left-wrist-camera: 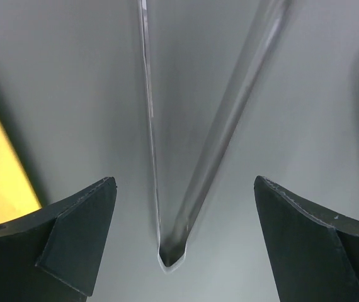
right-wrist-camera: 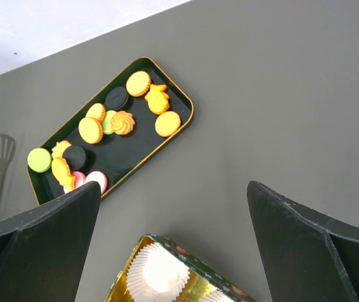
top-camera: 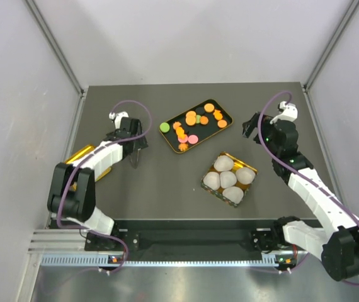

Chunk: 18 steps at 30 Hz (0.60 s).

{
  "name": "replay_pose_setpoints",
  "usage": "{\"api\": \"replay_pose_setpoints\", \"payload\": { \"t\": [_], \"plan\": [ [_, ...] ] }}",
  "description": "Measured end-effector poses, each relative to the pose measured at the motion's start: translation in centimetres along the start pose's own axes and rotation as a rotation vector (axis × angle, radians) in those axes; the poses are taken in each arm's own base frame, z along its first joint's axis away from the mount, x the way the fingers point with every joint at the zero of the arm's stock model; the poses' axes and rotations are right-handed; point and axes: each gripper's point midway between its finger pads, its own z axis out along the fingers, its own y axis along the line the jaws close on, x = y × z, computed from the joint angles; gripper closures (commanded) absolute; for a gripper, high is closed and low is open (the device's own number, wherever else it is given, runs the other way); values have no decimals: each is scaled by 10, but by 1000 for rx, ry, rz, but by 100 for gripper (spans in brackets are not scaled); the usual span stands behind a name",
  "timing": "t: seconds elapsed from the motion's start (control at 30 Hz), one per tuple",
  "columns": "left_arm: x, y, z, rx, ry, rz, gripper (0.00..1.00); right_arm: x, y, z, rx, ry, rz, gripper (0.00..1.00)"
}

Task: Pack the cookies

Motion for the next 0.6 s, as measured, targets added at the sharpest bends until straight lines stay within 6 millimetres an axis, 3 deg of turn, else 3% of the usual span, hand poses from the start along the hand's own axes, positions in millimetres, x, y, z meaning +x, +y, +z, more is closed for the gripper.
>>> {"api": "replay_pose_setpoints", "payload": {
  "t": [0.27, 0.6],
  "plan": [
    [5, -1, 48, -37, 71, 38, 8, -5, 1, -4, -7, -14, -1, 0],
    [11, -2, 61, -14, 121, 42, 22, -5, 2, -4, -8, -14, -1, 0]
  ]
}}
